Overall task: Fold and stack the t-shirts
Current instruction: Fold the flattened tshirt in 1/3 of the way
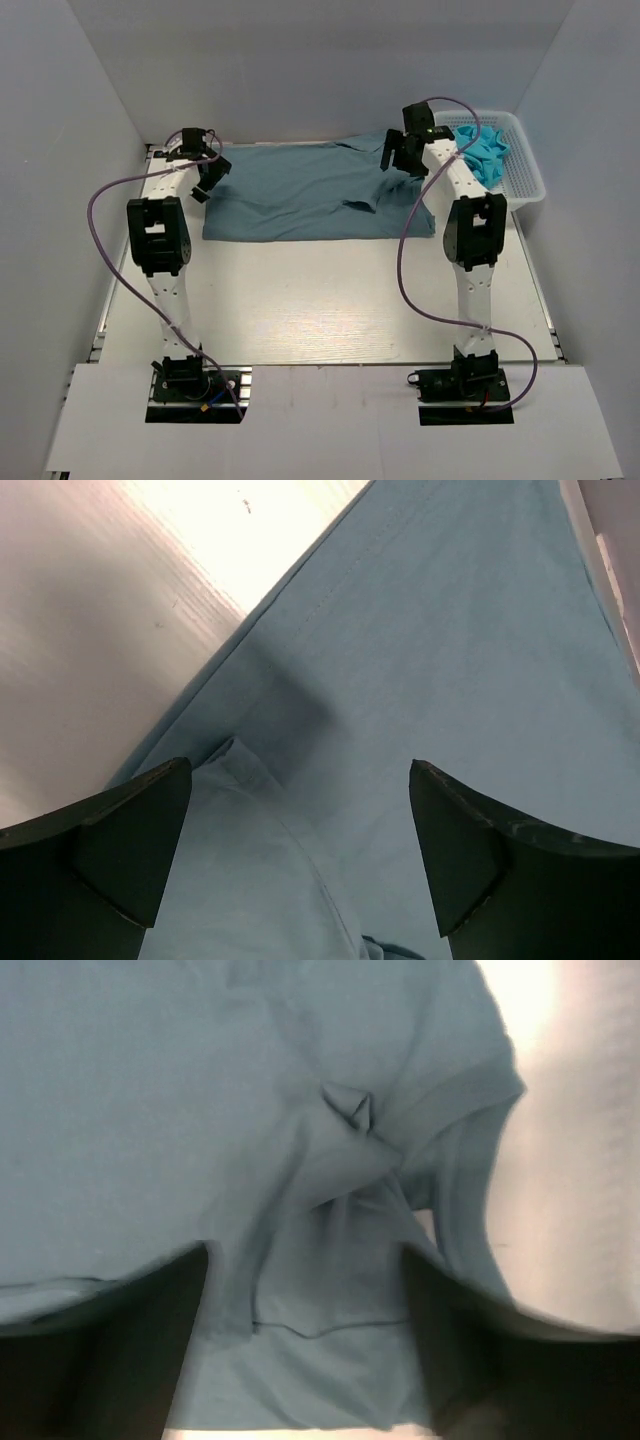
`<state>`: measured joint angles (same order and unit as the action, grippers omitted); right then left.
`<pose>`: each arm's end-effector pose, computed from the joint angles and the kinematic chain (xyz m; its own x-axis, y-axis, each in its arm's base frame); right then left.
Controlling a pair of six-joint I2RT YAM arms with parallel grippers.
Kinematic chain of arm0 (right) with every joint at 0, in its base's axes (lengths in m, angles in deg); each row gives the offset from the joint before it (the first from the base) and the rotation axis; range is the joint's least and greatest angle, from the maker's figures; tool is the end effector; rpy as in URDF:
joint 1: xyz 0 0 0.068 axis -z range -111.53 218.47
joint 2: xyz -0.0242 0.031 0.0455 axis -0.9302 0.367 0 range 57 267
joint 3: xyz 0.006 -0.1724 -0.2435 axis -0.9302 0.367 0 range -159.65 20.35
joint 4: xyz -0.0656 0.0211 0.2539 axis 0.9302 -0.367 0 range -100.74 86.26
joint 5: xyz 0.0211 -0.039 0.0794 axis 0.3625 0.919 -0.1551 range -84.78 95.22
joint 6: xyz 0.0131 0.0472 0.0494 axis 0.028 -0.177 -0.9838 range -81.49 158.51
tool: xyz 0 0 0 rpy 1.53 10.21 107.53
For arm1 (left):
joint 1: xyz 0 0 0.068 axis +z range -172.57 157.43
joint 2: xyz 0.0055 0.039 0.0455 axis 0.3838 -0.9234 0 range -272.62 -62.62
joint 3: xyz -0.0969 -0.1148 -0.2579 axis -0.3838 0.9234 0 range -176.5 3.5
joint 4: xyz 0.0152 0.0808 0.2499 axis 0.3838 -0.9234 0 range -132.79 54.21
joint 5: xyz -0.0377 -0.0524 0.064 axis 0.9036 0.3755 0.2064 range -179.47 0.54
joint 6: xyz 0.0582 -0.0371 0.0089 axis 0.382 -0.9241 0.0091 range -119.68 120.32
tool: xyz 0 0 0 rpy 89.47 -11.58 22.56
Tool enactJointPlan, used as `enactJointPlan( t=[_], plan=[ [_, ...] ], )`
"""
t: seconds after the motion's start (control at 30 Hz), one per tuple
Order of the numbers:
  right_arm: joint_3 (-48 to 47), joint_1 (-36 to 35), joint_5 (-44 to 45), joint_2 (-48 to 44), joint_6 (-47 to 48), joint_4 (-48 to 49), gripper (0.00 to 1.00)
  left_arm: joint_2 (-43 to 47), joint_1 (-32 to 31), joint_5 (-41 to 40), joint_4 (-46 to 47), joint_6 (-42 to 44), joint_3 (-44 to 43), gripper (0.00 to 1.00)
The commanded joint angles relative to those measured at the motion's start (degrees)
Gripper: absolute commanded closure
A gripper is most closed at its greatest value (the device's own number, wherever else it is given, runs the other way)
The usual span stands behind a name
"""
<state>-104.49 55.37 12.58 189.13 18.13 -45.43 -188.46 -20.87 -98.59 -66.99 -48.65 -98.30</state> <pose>0.5399 0.1180 0.2588 -0.7387 0.1828 -0.6488 0.1221 0.9829 0.1379 0.5134 0.0242 0.1966 -0.4486 -0.7586 -0.4725 -0.6981 0.6275 -0.3447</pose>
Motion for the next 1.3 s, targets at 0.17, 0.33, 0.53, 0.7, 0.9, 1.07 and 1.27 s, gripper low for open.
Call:
enactJointPlan(
  t=[0.17, 0.33, 0.53, 0.7, 0.9, 1.07, 1.27],
  plan=[
    [12.7, -1.5, -9.9, -15.8, 7.3, 5.6, 0.1, 9.0, 0.2, 3.2, -3.6, 2.7, 4.9, 0.0],
    [29.1, -0.8, -5.1, -20.2, 3.7, 6.7, 0.1, 13.5, -1.3, 11.4, 5.1, 4.0, 17.2, 0.0],
    [31.6, 0.5, -8.6, -15.5, 0.9, 8.0, 0.1, 9.0, -2.9, 15.8, 7.1, 3.4, 18.5, 0.0],
    [38.1, 4.3, -11.1, -14.2, -1.4, 10.6, 0.1, 7.2, -1.4, 12.9, 3.5, 3.4, 21.8, 0.0],
    [51.5, 6.3, -15.4, -18.5, -2.7, 14.2, 0.1, 11.3, -0.9, 8.1, 0.9, 4.0, 27.9, 0.0],
    [64.3, 5.8, -16.3, -27.2, -2.6, 15.0, 0.1, 17.4, -0.9, 6.1, -2.5, 5.7, 36.7, 0.0],
    [84.0, 5.5, -16.5, -45.2, -6.1, 12.3, 0.1, 34.1, -2.1, 5.0, -8.5, 4.3, 50.8, 0.0]
  ],
)
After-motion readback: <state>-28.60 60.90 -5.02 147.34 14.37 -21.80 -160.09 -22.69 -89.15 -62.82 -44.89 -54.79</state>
